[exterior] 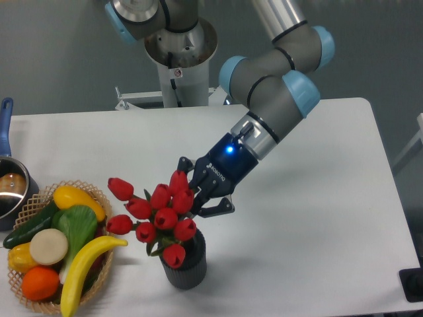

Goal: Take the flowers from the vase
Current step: 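Close the gripper on the tulip stems, then lift the tulip bunch up out of the grey vase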

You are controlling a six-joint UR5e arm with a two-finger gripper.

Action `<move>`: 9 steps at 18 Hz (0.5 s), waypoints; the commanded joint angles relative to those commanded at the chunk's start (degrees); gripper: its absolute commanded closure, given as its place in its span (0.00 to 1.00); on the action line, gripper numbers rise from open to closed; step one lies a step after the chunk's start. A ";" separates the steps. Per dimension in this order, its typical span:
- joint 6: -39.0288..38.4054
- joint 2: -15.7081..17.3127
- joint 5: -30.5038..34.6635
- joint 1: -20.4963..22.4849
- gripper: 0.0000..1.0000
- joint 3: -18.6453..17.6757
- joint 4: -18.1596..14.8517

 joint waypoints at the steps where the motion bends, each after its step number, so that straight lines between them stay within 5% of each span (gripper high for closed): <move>1: -0.97 0.00 0.00 0.18 1.00 1.23 -0.09; 9: -9.68 0.09 -3.69 2.46 1.00 6.69 -0.09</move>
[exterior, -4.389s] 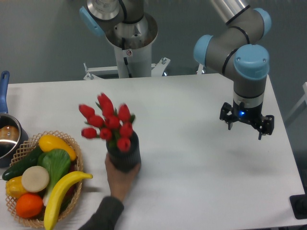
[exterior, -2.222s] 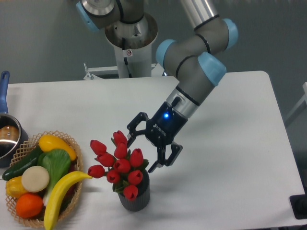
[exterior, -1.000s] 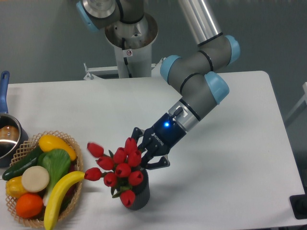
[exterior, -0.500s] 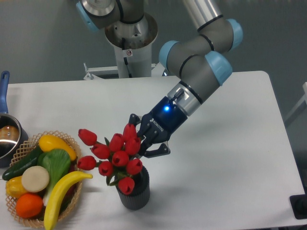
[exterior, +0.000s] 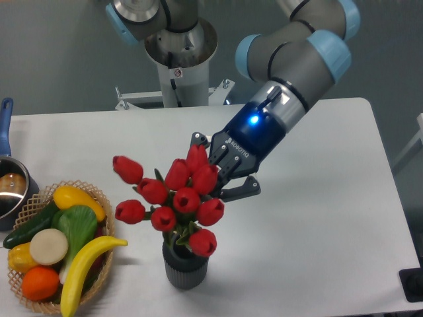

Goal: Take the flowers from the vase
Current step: 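Lift the tulip bunch up out of the grey vase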

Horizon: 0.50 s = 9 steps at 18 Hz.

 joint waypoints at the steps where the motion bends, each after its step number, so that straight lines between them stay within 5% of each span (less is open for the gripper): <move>1: -1.23 0.09 -0.26 0.17 1.00 0.26 0.00; 9: -1.07 -0.96 -1.59 8.07 1.00 1.23 -0.09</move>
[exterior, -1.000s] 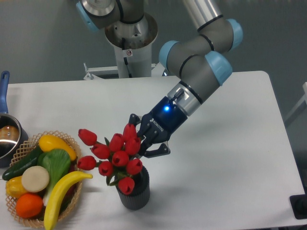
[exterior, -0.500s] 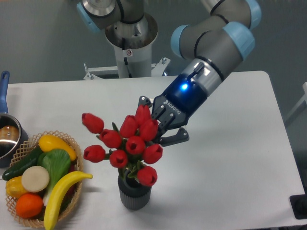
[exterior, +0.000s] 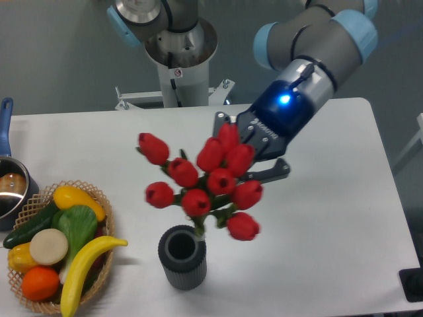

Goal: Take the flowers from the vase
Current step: 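Lift the tulip bunch up out of the grey vase, then carry the held tulips away from the vase, holding them aloft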

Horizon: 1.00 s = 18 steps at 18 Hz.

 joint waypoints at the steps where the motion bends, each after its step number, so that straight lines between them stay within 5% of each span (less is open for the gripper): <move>1: 1.49 -0.70 0.53 1.58 1.00 0.27 -0.09; 4: 7.47 -1.76 6.83 5.63 1.00 -0.17 -0.18; 7: 8.18 -0.80 21.58 7.65 1.00 -1.75 -0.26; 11: 7.83 -0.71 28.02 7.75 1.00 -2.28 -0.79; 14: 8.18 0.78 42.06 6.35 1.00 -1.84 -2.72; 18: 11.25 0.78 52.44 4.50 1.00 -2.37 -5.97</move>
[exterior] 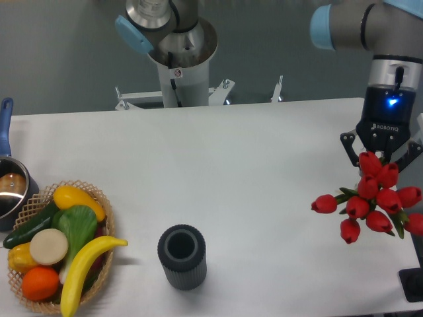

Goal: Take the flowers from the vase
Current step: 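Carry the held tulips away from the vase, holding them aloft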

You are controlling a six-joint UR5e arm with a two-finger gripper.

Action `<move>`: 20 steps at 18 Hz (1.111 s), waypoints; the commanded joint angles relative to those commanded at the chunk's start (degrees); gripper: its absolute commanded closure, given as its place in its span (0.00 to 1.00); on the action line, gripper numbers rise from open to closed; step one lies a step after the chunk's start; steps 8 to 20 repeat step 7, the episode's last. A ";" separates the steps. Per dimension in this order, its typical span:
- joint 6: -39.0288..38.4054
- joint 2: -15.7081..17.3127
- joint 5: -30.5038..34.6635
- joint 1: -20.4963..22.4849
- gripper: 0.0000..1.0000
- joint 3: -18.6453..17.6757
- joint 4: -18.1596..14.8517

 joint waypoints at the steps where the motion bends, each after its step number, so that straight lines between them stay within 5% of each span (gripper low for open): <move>1: 0.79 -0.09 2.90 -0.62 1.00 0.17 -1.40; 6: 2.56 -1.93 14.25 -3.51 1.00 2.72 -8.80; 20: 2.65 -2.19 16.18 -4.48 1.00 2.38 -9.06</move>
